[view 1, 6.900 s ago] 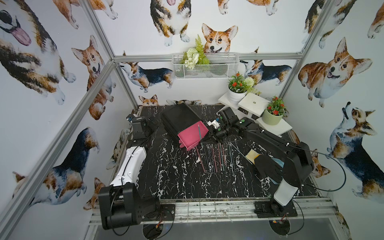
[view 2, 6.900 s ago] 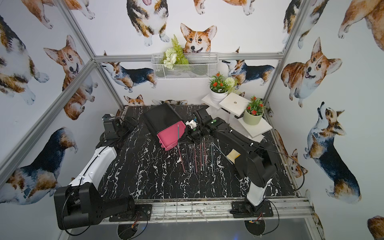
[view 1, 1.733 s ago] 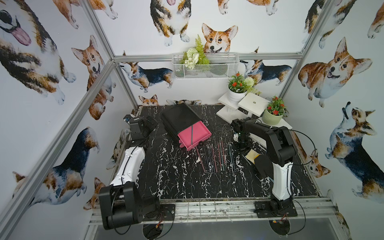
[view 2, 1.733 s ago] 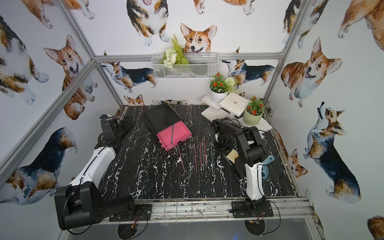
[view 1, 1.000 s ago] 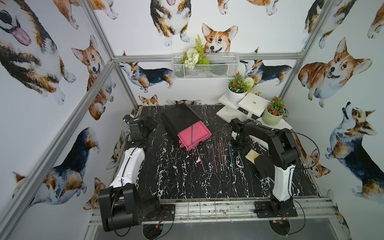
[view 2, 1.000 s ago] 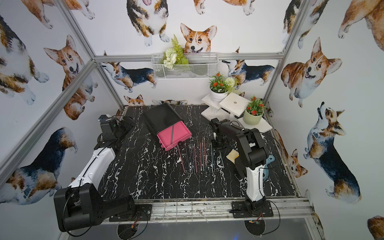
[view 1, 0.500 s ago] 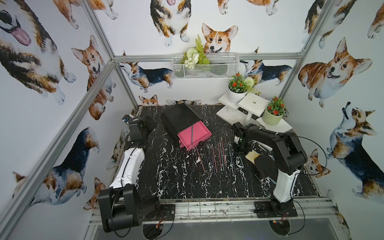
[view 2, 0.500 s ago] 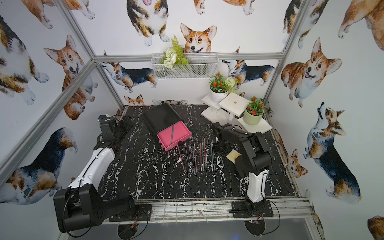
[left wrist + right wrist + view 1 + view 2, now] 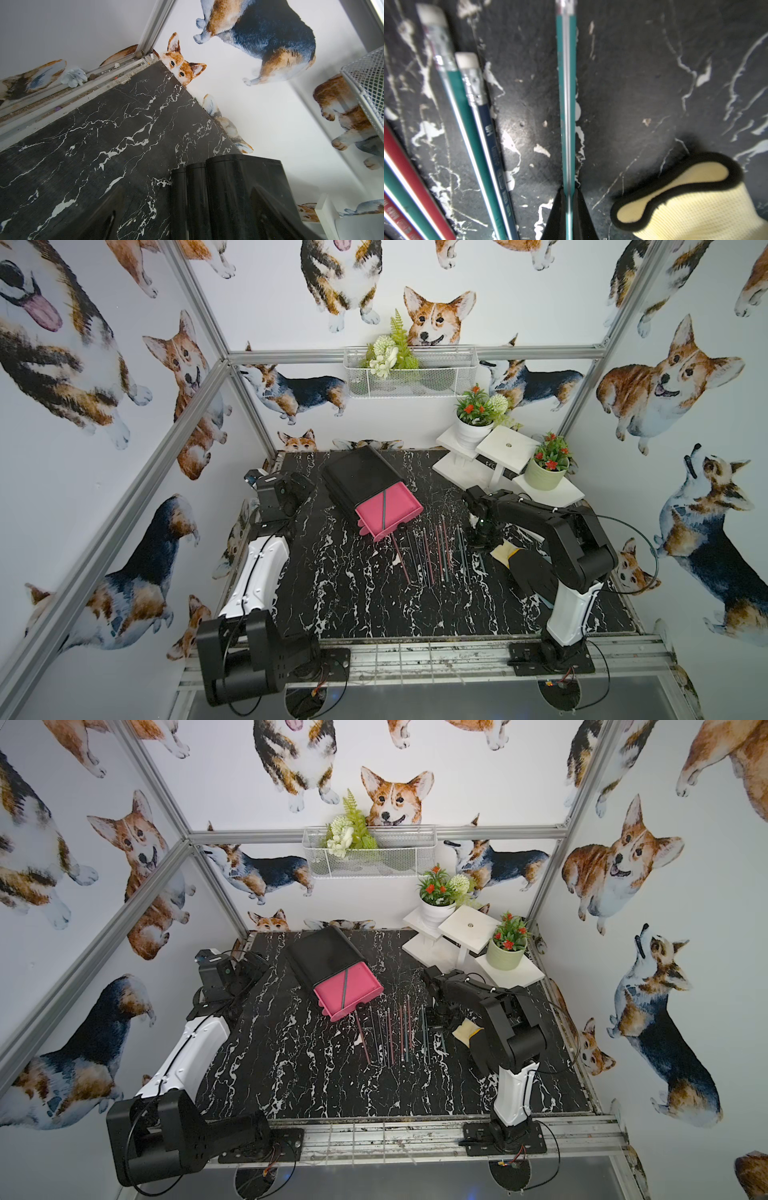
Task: Please place the pencils in the drawer according to their color
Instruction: Pick up the pencil from the center of the board.
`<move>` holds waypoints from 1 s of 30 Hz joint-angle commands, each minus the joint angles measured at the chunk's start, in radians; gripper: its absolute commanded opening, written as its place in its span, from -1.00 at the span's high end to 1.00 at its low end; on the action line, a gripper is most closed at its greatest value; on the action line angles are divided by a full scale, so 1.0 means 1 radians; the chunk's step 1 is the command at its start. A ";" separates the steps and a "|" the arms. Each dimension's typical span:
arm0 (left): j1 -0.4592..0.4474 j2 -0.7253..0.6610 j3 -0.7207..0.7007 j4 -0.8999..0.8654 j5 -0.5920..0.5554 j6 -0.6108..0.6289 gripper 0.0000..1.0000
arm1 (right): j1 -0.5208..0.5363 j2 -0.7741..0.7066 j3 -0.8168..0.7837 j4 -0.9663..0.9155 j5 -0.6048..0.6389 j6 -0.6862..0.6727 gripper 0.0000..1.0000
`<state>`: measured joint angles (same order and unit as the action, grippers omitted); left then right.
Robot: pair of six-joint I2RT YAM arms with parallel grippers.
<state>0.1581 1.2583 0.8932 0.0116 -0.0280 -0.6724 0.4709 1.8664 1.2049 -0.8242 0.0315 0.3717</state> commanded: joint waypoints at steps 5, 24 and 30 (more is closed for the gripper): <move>0.001 0.001 -0.004 0.019 -0.003 0.004 -1.00 | 0.020 -0.070 0.026 -0.084 0.064 0.025 1.00; 0.001 0.014 -0.005 0.027 0.024 -0.009 -1.00 | 0.090 -0.369 0.116 -0.167 -0.130 0.170 1.00; 0.001 0.023 -0.002 0.026 0.025 -0.007 -1.00 | 0.128 -0.412 0.125 -0.117 -0.241 0.239 1.00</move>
<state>0.1581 1.2778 0.8883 0.0181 -0.0154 -0.6804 0.5896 1.4670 1.3178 -0.9733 -0.1337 0.5564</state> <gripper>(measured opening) 0.998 0.102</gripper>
